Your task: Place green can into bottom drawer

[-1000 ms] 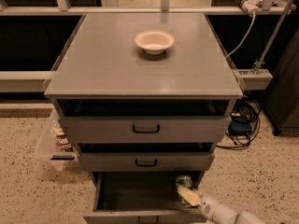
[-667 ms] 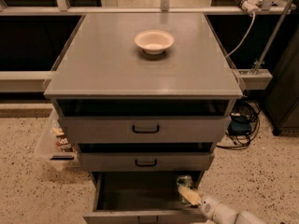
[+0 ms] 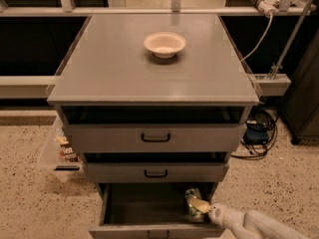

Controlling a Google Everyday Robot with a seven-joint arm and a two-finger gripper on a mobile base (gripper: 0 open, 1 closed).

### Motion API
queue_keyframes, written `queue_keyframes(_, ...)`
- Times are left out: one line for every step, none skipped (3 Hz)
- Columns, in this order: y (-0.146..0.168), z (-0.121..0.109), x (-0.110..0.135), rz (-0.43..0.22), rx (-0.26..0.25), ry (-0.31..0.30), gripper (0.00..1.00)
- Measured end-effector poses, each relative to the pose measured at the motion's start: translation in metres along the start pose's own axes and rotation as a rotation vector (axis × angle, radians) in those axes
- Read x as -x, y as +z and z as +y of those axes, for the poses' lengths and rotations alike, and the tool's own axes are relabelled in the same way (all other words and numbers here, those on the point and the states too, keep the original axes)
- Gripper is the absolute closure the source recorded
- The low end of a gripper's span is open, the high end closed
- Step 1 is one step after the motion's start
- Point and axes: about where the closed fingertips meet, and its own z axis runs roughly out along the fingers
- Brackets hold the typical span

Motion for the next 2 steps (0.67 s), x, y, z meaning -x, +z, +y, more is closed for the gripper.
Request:
queue_keyframes(0.042,-0.019,-0.014,0.141,0.008,0.040,1.00)
queue_keyframes(0.070,-0.025,-0.024,0.229,0.023,0.055,1.00)
